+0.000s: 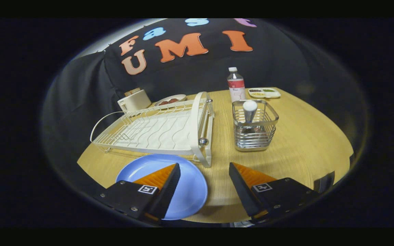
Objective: Take the plate from the dish rack, then take the spoon from the basket and place it into the plate.
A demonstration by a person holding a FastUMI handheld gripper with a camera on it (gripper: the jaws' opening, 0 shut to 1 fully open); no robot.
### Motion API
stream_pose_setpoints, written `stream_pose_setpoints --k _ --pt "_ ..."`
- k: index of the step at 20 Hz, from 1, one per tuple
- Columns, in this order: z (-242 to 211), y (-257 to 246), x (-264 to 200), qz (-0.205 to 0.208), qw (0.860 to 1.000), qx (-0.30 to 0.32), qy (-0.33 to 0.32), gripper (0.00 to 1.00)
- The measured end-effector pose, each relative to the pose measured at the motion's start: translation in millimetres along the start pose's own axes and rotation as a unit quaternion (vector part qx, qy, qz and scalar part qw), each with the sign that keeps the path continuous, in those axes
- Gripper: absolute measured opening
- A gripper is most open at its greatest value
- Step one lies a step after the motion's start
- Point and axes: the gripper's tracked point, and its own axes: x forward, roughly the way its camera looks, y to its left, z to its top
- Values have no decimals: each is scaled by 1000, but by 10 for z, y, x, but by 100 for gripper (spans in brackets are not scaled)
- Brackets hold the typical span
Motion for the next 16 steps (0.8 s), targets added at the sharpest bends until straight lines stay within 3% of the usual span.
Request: stream_pose_setpoints --k 9,13,16 --pt "740 -398 -115 -92 981 -52 -165 87" --pt "788 -537 1 -119 976 -54 -176 72" --pt "809 -546 74 -124 974 -52 -184 51"
